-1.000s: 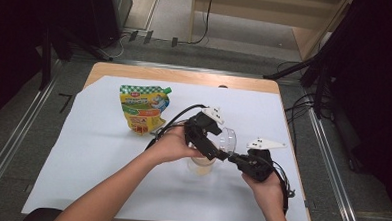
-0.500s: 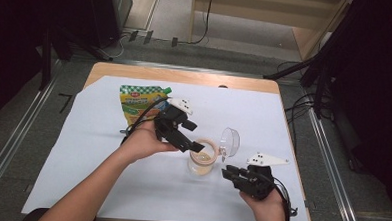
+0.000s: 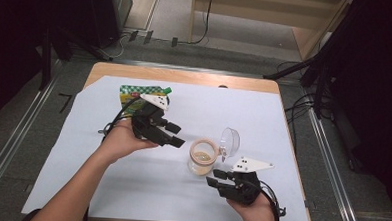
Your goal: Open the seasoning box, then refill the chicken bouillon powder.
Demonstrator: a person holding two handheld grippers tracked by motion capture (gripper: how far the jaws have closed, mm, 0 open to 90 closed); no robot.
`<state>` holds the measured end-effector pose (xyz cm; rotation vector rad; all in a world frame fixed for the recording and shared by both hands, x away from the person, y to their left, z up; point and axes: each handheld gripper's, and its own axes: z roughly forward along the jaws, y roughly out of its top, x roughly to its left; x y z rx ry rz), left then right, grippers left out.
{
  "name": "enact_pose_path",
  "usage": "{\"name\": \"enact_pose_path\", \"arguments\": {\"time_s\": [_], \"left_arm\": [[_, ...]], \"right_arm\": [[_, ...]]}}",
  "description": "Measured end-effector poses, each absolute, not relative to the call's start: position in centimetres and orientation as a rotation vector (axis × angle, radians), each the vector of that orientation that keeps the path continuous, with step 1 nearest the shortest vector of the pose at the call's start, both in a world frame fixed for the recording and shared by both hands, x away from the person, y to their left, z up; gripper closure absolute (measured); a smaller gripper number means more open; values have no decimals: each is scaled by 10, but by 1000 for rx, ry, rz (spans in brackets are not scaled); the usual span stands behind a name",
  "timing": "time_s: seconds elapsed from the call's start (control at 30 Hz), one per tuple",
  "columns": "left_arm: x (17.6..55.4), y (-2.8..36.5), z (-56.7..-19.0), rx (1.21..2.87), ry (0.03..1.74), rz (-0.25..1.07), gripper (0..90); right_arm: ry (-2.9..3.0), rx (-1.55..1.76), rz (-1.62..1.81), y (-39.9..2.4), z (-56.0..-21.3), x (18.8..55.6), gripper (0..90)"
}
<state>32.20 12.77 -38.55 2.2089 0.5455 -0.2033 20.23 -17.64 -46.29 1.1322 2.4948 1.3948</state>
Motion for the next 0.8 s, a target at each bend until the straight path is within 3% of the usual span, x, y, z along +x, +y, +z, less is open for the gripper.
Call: {"name": "enact_pose_path", "arguments": {"time_s": [0.8], "left_arm": [[326,212,-375,2145,761,-86,427]], "right_arm": [[2599,1007,1361,-147,-465,203,572]]}}
